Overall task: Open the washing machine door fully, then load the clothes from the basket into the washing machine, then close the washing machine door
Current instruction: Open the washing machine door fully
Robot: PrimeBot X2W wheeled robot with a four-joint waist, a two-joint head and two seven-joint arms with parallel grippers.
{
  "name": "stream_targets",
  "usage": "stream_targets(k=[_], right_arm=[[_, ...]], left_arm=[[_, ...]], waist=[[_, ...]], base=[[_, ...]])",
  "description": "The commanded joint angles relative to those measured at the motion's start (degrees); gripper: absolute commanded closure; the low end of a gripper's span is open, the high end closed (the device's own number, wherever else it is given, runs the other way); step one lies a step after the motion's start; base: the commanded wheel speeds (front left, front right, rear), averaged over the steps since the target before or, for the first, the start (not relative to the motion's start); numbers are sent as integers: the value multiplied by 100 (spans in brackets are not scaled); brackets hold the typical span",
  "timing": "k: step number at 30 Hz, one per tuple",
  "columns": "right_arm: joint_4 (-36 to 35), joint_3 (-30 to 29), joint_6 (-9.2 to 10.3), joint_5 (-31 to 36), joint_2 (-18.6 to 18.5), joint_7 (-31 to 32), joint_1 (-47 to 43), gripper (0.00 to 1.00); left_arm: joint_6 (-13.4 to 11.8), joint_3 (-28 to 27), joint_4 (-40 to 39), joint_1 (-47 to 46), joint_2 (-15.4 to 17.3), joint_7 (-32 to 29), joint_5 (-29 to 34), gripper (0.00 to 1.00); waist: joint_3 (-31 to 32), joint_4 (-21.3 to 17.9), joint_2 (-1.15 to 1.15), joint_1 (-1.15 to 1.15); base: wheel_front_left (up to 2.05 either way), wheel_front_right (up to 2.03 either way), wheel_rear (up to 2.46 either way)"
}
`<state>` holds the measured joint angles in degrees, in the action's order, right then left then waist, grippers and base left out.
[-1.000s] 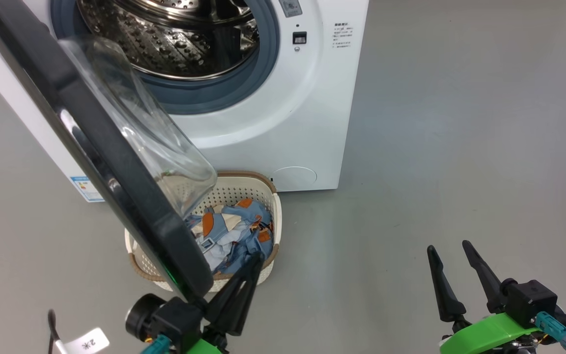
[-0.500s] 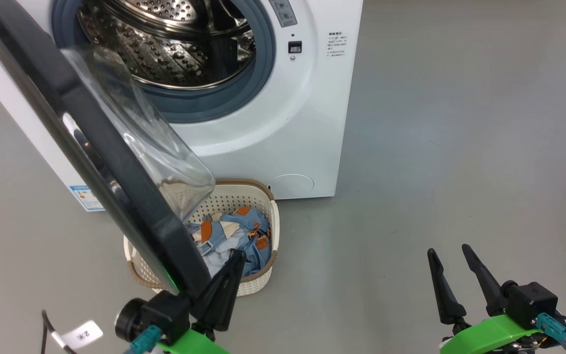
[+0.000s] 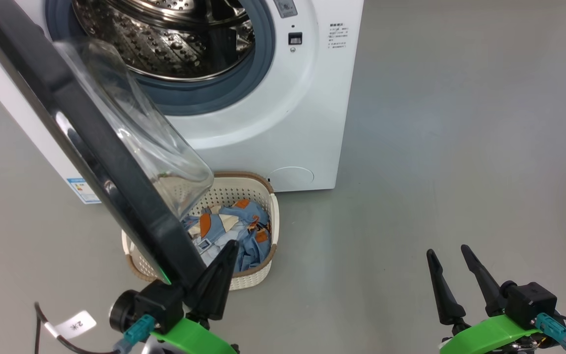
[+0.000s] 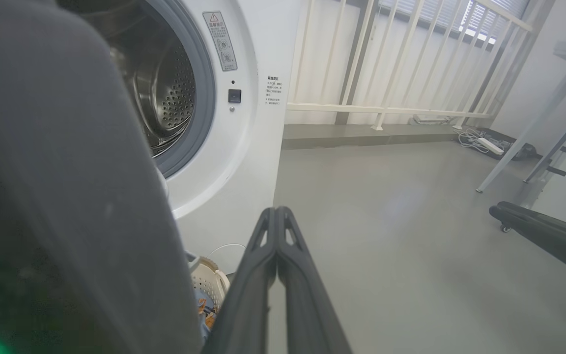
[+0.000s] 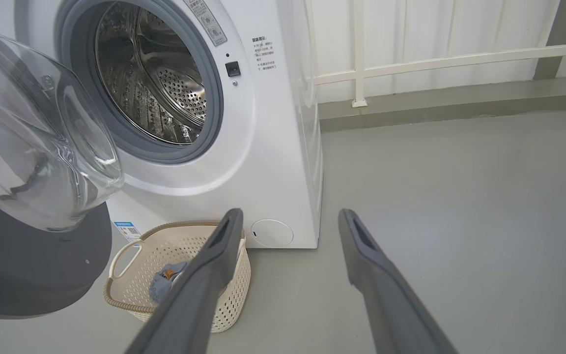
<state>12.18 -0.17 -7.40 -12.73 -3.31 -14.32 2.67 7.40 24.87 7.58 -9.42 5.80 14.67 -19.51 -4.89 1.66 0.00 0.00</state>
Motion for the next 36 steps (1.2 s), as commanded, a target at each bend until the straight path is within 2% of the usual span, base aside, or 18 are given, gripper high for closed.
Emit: stream_targets(k=[1, 36], right_arm=[[-125, 169, -9, -28, -34, -68, 195, 0], [82, 269, -9, -193, 2, -68, 214, 0]], left_arm=[[9, -231, -95, -250, 23, 33, -37, 100], [9, -1271, -15, 118, -248, 33, 352, 100]], waist=[[-14, 3, 0, 0], [-40, 588, 0, 0]], base=[[0, 0, 0], [0, 0, 0]])
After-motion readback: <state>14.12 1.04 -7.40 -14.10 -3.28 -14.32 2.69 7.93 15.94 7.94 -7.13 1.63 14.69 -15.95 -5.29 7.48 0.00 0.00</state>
